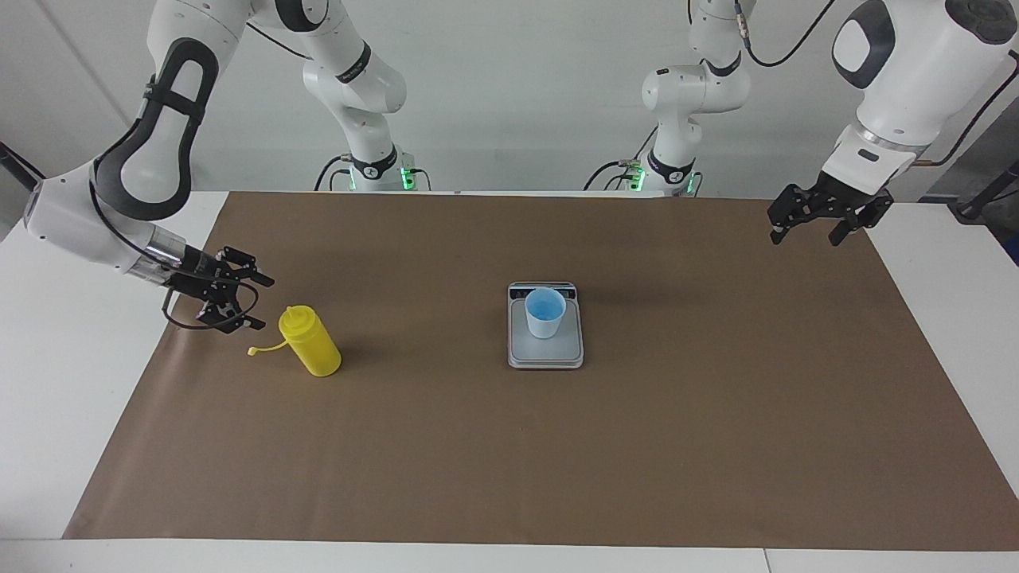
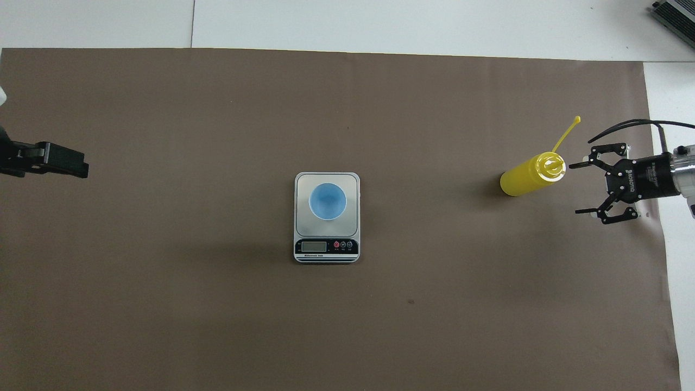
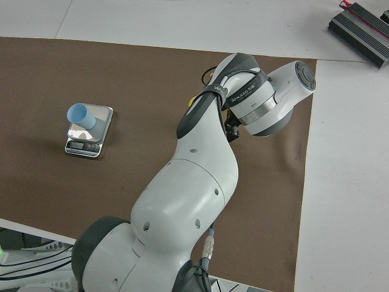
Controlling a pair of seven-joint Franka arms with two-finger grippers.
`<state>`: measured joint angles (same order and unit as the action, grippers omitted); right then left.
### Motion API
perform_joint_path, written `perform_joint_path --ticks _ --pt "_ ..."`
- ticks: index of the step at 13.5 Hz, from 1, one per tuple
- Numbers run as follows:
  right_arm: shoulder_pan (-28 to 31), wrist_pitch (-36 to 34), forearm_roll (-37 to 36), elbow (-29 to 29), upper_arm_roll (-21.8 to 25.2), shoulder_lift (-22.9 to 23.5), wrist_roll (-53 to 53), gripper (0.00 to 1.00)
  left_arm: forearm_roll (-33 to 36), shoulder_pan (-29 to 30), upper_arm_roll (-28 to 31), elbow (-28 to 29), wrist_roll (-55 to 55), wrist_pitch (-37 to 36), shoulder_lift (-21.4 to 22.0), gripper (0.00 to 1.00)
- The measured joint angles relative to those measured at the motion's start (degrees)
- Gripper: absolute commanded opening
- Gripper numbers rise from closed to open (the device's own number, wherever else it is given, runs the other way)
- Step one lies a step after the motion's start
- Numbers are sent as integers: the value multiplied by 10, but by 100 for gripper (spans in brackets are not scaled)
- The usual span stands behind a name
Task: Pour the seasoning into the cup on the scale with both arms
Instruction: 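Move the right gripper to the yellow bottle and grasp it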
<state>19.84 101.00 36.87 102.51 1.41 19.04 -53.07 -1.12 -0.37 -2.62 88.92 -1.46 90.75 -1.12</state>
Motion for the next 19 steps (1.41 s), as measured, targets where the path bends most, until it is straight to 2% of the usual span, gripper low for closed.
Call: perform_joint_path --ticks 5,10,13,19 --pt "-9 22 37 0 -3 34 0 100 0 0 -4 -18 0 -3 -28 100" --pt "-18 28 71 3 -4 36 0 100 0 -1 -6 12 0 4 -21 100" --pt "-21 53 82 8 -4 37 0 100 0 -1 -6 14 0 6 -18 100" --pt "-36 61 92 21 -4 39 -13 97 0 1 0 14 0 6 -17 100"
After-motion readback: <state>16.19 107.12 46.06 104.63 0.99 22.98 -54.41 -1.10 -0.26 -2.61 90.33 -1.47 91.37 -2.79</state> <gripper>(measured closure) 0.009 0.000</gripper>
